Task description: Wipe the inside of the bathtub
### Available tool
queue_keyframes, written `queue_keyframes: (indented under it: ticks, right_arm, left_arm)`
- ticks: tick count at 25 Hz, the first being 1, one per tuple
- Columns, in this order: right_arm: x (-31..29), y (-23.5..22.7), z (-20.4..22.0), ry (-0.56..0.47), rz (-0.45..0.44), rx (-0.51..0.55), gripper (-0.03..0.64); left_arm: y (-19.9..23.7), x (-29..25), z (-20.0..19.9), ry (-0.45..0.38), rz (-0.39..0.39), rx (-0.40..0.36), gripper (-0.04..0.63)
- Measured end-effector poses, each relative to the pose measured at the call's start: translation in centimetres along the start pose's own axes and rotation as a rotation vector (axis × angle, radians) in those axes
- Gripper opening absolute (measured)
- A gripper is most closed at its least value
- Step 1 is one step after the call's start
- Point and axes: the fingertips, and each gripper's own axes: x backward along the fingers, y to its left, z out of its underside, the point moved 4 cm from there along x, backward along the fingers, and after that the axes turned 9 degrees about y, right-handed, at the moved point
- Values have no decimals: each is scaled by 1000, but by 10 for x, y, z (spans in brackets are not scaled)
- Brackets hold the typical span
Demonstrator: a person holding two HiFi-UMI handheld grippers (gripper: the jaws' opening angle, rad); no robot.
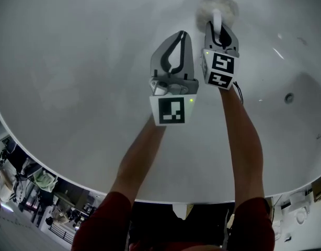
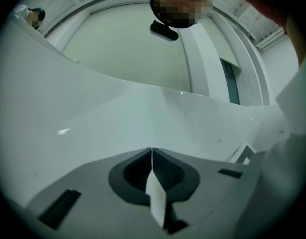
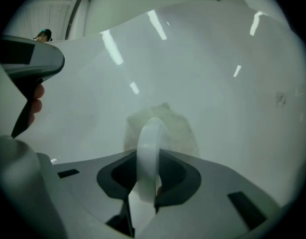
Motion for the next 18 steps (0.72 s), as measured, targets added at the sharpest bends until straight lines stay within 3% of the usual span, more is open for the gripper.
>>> queue_keyframes:
  ticks: [5,10,18]
  right_arm:
    - [28,-2,-13,-54,64,-67,95]
    - [110,-151,-1,-82,182,-122,95]
    - [212,-300,36,-100,331,-178,95]
  left_arm:
    - [4,9,-12,-16,50,-19,15]
    - [-140,-9,-49,-40,149,-55,15]
    - [-295,-17,-80,-75,265,-73,15]
